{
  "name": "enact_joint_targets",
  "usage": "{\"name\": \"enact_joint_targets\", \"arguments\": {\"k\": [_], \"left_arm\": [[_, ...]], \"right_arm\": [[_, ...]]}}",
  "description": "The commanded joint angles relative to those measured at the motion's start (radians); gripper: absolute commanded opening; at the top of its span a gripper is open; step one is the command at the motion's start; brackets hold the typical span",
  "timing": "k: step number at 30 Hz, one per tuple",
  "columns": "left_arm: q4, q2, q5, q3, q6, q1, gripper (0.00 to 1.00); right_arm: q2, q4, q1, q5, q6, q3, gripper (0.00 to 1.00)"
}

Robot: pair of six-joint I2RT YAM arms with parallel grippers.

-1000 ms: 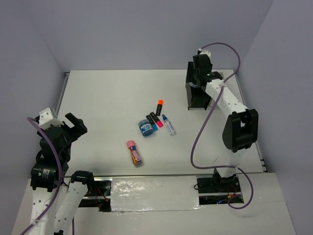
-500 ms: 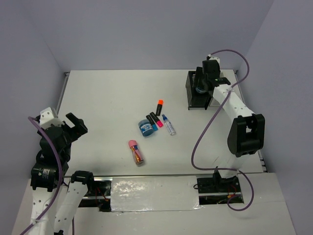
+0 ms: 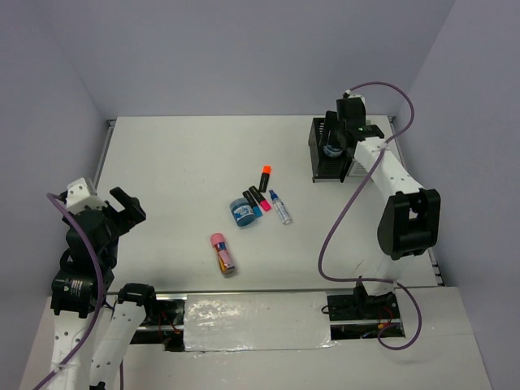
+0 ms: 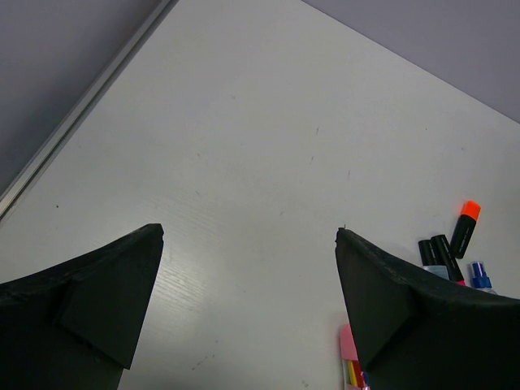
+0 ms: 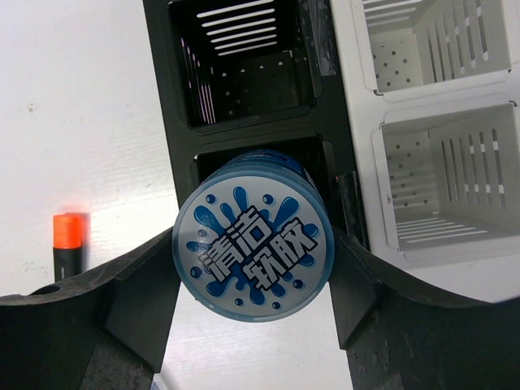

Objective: Sort the stationery into containers
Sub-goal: Place the stationery in the storage box, then pick up the stationery from the center of the board.

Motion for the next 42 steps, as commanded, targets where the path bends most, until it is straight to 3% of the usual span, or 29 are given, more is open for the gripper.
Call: {"name": "enact_joint_targets", "arguments": {"k": [1, 12, 14, 15, 16, 17, 19, 20, 25, 29, 36, 41, 42], "left_arm": [[0.052, 0.007, 0.012, -0.002, 0.015, 0.004, 0.99], [0.052, 0.009, 0.015, -0.002, 0.017, 0.004, 0.99], [0.052, 0.011, 0.016, -0.001, 0.018, 0.004, 0.99], [0.056, 0.012, 0.02, -0.002, 0.017, 0.004, 0.99], [0.054, 0.015, 0.021, -0.002, 0.018, 0.004, 0.99], [0.054, 0.015, 0.023, -0.002, 0.02, 0.004, 0.99], [0.056, 0.017, 0.021, -0.001, 0.018, 0.004, 0.99], [0.056, 0.017, 0.021, -0.002, 0.018, 0.004, 0.99], [0.052, 0.018, 0.018, -0.001, 0.018, 0.004, 0.99], [0.042, 0.024, -0.014, 0.002, 0.009, 0.004, 0.99], [0.026, 0.092, -0.03, 0.013, -0.002, 0.007, 0.99], [0.032, 0.159, 0.013, 0.021, 0.014, 0.007, 0.99], [0.036, 0.176, 0.082, 0.039, 0.02, 0.007, 0.99]], "right_arm": [[0.019, -0.056, -0.006, 0.016, 0.032, 0.098, 0.03], [0.062, -0.139, -0.016, 0.001, 0.045, 0.159, 0.12], [0.067, -0.141, -0.019, -0.007, 0.044, 0.159, 0.27], [0.067, -0.136, -0.021, -0.011, 0.044, 0.161, 0.49], [0.067, -0.139, -0.022, -0.011, 0.045, 0.167, 0.62], [0.067, -0.144, -0.022, -0.011, 0.047, 0.173, 0.69], [0.07, -0.153, -0.021, -0.008, 0.047, 0.2, 0.94], [0.071, -0.165, -0.021, -0.008, 0.044, 0.211, 1.0], [0.067, -0.217, -0.019, 0.0, 0.041, 0.308, 1.0], [-0.005, -0.211, 0.036, -0.08, 0.033, 0.261, 1.0], [-0.162, -0.067, 0.414, -0.108, -0.007, -0.08, 1.0], [-0.137, -0.026, 0.571, -0.059, 0.087, -0.129, 1.0], [-0.149, -0.02, 0.599, -0.042, 0.101, -0.152, 1.0]]}}
